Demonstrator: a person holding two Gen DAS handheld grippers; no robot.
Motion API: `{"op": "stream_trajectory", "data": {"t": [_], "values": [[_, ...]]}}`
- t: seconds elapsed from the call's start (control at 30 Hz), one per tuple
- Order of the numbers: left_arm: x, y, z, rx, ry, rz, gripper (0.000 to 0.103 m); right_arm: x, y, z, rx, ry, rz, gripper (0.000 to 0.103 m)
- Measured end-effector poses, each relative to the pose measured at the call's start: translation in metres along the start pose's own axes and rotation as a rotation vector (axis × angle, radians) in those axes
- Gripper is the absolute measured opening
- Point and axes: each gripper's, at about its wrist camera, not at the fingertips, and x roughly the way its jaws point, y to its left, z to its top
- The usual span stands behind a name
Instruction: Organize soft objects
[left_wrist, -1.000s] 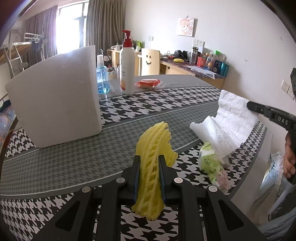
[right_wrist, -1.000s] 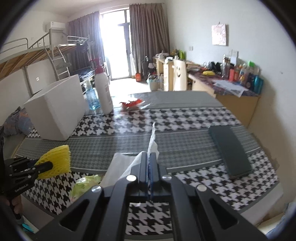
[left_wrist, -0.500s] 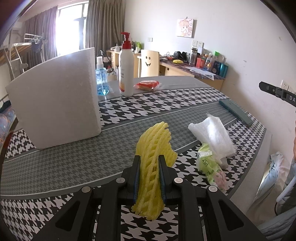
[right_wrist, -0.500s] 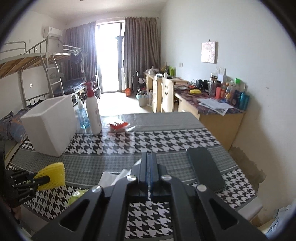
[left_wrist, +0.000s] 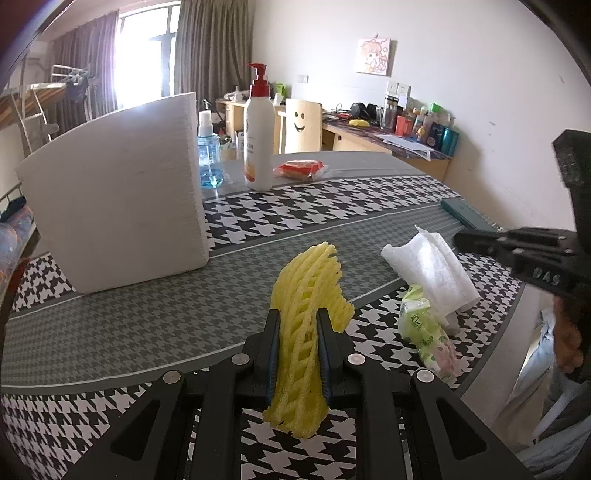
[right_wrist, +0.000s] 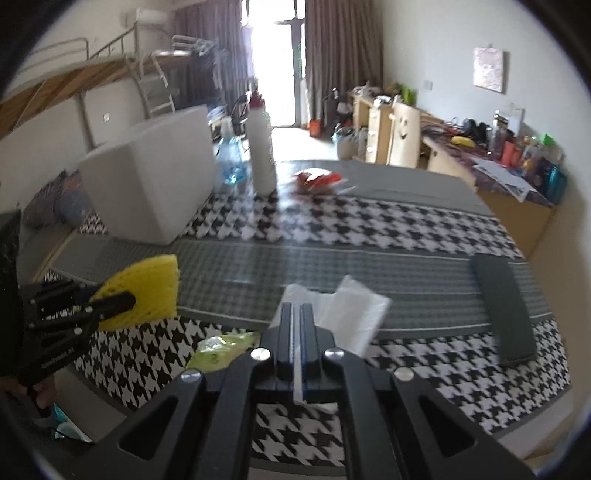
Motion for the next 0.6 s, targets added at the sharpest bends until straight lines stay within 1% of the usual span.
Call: {"op": "stream_trajectory", "data": {"t": [0.03,0.17,0.2,0.33,0.5,0.6], "values": [[0.000,0.000,0.000,-0.001,0.000,0.002,0.019,0.006,0.002,0.000,0.005,0.015,0.018,0.007],[0.002,0.003,0.000,-0.008,0.002,0.007,0.019,0.022,0.006,0.000,0.016,0.049,0.044,0.032],[0.003,0.004,0.000,-0.010,0.004,0.007,0.019,0.024,0.007,0.000,0.017,0.052,0.046,0.034],[0.004,0.007,-0.001,-0.016,0.003,0.010,0.019,0.035,0.011,0.000,0.011,0.082,0.039,0.034],[0.003,0.012,-0.002,-0.027,0.001,0.013,0.019,0.054,0.006,0.000,0.018,0.143,-0.003,0.034],[0.005,0.014,-0.002,-0.035,0.006,0.013,0.019,0.059,0.005,-0.001,0.015,0.166,-0.008,0.034]]}}
